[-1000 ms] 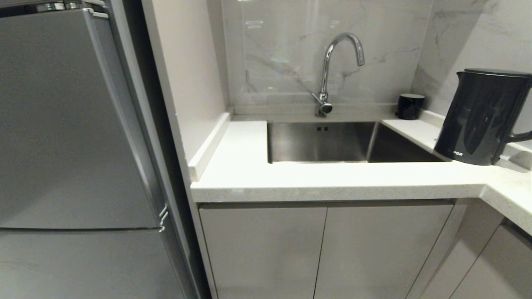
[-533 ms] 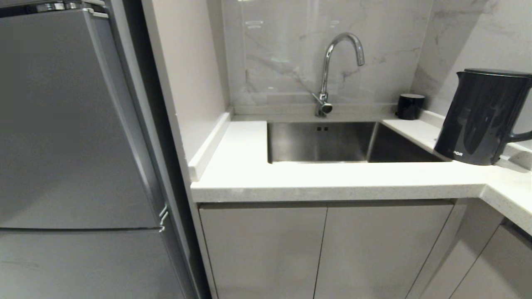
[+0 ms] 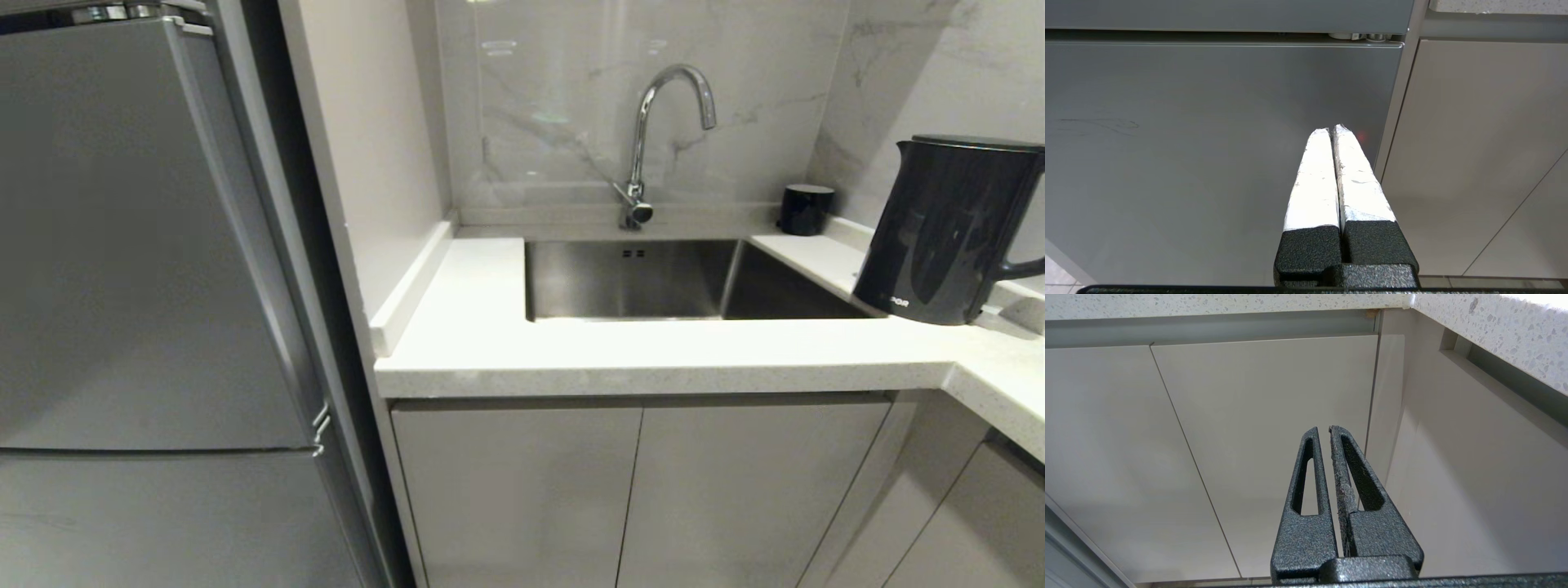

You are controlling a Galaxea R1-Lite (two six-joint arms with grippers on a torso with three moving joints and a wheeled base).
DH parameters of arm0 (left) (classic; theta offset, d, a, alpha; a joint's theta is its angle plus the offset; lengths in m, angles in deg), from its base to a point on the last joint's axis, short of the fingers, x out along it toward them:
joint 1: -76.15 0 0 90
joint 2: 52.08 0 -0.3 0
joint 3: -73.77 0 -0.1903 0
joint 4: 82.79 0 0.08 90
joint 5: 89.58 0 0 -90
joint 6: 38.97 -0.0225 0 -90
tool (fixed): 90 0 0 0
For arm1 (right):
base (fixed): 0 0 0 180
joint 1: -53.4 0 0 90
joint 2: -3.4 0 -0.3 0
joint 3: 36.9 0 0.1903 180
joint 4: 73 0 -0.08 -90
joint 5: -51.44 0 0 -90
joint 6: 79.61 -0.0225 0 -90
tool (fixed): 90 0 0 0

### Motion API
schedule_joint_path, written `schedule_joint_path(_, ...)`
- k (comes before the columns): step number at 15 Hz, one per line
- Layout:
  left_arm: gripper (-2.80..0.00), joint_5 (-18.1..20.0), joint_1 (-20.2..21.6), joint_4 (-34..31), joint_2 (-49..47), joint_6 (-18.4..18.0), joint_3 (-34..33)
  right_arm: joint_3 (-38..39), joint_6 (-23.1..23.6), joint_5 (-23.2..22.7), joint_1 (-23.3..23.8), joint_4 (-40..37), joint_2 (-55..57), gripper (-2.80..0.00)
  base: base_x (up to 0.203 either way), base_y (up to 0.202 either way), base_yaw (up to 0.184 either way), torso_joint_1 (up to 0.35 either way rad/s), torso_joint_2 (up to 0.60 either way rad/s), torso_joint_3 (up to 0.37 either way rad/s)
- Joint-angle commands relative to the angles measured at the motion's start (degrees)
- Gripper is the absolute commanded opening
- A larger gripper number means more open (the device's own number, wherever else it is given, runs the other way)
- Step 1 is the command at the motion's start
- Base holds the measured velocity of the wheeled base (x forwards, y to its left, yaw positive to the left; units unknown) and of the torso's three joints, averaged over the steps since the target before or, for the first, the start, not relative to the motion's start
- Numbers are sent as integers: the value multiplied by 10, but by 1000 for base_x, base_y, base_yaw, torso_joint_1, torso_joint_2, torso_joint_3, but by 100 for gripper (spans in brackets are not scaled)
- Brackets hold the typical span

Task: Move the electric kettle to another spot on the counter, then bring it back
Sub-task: Grab the kettle

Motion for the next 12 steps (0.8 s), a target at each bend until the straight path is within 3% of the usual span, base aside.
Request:
schedule_joint_path(1,-280,0,0,0,-1,0,0,0,0,0,0,0,0,-280,0,0,0,0,0,0)
schedule_joint_path(6,-280,0,0,0,-1,0,0,0,0,0,0,0,1,-280,0,0,0,1,-19,-19)
schedule_joint_path(12,-280,0,0,0,-1,0,0,0,0,0,0,0,0,-280,0,0,0,46,-392,-334)
